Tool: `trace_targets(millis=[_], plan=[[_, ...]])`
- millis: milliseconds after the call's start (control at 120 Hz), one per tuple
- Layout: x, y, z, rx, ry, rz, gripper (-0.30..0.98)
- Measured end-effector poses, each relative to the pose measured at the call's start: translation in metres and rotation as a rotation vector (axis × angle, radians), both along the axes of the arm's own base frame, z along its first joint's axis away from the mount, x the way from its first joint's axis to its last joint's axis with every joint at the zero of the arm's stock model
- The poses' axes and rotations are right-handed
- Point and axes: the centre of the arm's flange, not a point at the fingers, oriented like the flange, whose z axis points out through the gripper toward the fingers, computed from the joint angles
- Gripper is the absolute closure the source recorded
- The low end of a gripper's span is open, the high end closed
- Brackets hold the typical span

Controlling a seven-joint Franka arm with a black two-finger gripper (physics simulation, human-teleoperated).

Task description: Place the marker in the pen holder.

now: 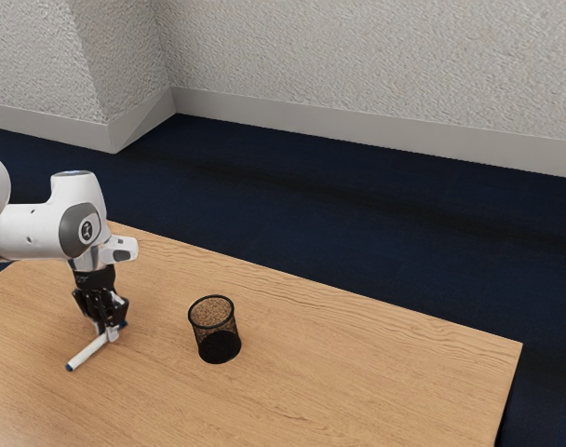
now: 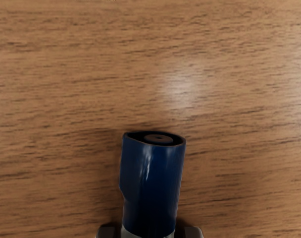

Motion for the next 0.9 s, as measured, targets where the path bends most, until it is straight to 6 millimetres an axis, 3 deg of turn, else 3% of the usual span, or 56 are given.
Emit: trace_targets(millis=[200,300,383,550,683,783,900], plan=[[0.001,0.000,0.003,0.004,-0.006,-0.012,0.73],[0.008,-0.006,0.029,0.024,-0.057,-0.041,0.75],[0.017,-0.019,0.066,0.050,-0.132,-0.083,0.77],[0.038,-0.094,0.158,0.098,-0.354,-0.236,0.79],[0.034,-0.169,0.226,0.150,-0.515,-0.383,0.79],[0.022,-0.213,0.247,0.171,-0.571,-0.441,0.79],[0.004,-0.250,0.247,0.179,-0.585,-0.460,0.79]])
